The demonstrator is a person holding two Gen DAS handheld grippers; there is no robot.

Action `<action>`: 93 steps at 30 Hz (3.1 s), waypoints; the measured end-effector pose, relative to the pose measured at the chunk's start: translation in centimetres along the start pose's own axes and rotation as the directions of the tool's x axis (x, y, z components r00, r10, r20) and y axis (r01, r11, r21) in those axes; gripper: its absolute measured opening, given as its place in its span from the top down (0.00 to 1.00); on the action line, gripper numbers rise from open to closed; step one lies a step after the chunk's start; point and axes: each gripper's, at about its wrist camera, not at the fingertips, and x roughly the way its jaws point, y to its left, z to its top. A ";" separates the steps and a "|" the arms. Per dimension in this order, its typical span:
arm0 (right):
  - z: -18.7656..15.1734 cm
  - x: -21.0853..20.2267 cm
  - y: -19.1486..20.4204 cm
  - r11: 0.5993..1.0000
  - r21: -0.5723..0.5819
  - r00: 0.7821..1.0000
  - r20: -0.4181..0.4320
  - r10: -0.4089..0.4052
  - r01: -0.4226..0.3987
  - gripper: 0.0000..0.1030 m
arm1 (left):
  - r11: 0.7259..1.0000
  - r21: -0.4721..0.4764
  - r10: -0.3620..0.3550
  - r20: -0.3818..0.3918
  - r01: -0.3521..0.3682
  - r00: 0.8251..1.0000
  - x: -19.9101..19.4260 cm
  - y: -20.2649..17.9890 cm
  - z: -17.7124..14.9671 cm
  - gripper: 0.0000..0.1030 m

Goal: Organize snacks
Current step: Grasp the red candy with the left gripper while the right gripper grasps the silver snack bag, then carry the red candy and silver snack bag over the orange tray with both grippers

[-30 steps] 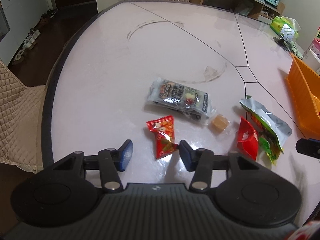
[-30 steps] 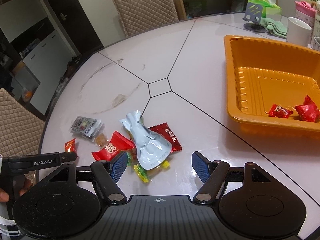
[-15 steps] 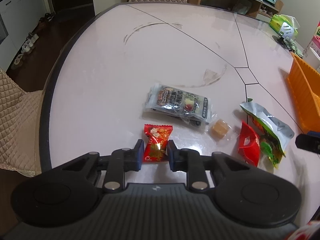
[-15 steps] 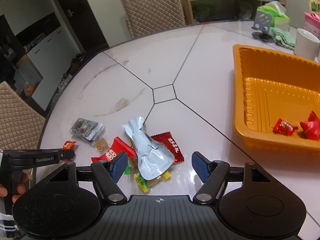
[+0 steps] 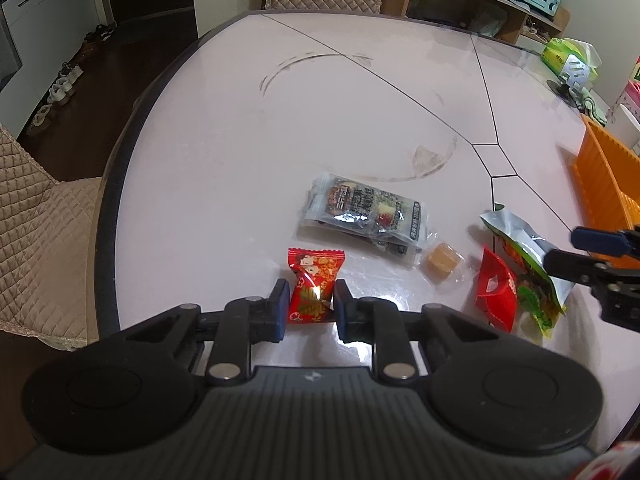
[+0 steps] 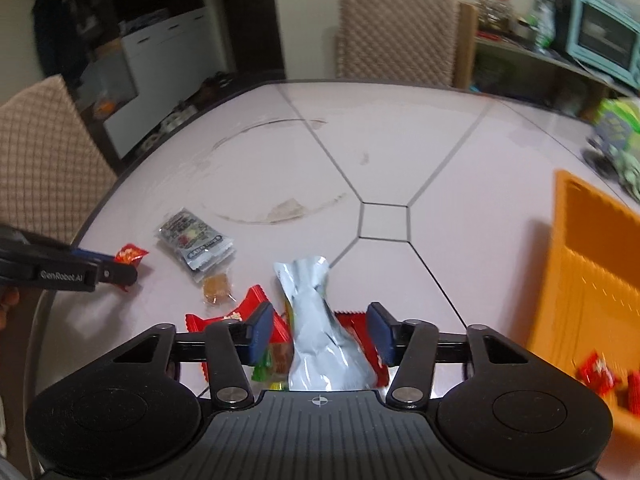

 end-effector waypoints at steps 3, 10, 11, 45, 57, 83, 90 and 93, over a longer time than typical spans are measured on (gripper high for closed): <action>0.3 1.2 0.3 0.999 -0.044 1.000 -0.026 0.005 -0.006 0.57 | 1.000 -0.002 0.002 0.000 -0.002 1.000 -0.1 0.0 0.0 0.80; 0.1 3.1 1.0 0.987 -0.159 0.997 -0.078 -0.007 -0.006 0.62 | 1.000 -0.013 0.011 -0.005 -0.011 1.000 -0.3 0.1 -0.1 0.80; 0.0 3.3 1.2 0.984 -0.176 0.996 -0.083 -0.013 -0.002 0.62 | 1.000 -0.015 0.011 -0.006 -0.011 1.000 -0.3 0.2 -0.1 0.80; -4.3 -10.5 -1.7 0.997 0.037 0.992 0.107 -0.068 0.065 0.71 | 0.977 0.164 -0.148 0.055 0.138 0.987 -6.3 -8.7 -1.5 0.80; -8.8 -17.3 -6.7 0.968 0.184 0.973 0.120 -0.197 0.173 0.71 | 0.911 0.318 -0.285 0.025 0.263 0.958 -7.2 -17.7 -2.3 0.80; -7.4 -19.4 -21.5 0.870 0.373 0.911 0.126 -0.392 0.323 0.71 | 0.851 0.429 -0.368 0.073 0.304 0.927 -3.4 -30.7 5.3 0.80; -6.1 -16.7 -24.0 0.869 0.363 0.909 0.118 -0.400 0.335 0.71 | 0.857 0.426 -0.349 0.066 0.290 0.935 -1.4 -32.1 7.0 0.80; -6.1 -15.3 -24.6 0.865 0.352 0.906 0.092 -0.412 0.358 0.71 | 0.858 0.427 -0.341 0.058 0.285 0.938 -0.5 -32.5 7.3 0.80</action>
